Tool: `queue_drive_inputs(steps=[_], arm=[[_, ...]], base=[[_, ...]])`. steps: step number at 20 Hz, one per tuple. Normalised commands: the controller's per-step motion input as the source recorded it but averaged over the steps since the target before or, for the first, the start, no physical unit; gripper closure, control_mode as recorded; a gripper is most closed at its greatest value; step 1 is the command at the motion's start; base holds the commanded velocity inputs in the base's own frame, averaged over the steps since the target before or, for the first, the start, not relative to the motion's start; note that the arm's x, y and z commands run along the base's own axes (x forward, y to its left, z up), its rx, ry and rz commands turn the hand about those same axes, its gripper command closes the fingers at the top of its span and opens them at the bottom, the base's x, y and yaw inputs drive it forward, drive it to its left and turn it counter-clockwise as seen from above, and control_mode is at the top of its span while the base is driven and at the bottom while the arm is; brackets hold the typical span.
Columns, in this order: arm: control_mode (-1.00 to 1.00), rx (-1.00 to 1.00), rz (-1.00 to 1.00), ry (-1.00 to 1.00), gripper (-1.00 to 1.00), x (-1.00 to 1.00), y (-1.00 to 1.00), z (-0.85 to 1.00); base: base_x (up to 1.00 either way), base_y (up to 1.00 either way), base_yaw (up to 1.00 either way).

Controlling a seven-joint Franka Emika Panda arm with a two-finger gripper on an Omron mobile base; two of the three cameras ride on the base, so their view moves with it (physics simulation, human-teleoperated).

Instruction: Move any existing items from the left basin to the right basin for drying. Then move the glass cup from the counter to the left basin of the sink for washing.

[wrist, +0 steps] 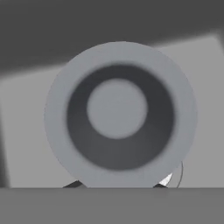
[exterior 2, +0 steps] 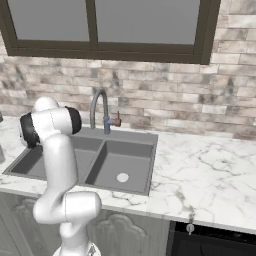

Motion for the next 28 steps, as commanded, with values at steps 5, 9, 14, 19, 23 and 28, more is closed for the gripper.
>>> queue_drive_inputs(steps=[5,9,14,19,23,28], arm=[[-1.00,0.00,-0.02,-0.09,1.00,-0.28,-0.35,0.37],[-1.00,0.00,-0.03,-0.08,1.00,-0.31,-0.34,0.42],[-1.00,0.00,-0.04,-0.05,1.00,-0.29,-0.33,0.47],[-1.00,0.00,-0.06,-0.02,1.00,-0.29,-0.33,0.47],[-1.00,0.00,-0.11,0.00,1.00,-0.32,-0.40,0.40],[-1.00,0.00,-0.11,0.00,1.00,-0.33,-0.35,0.29]], base=[[0.00,0.00,0.00],[0.00,0.00,0.00],[0.00,0.00,0.00],[0.00,0.00,0.00],[0.00,0.00,0.00],[0.00,0.00,0.00]])
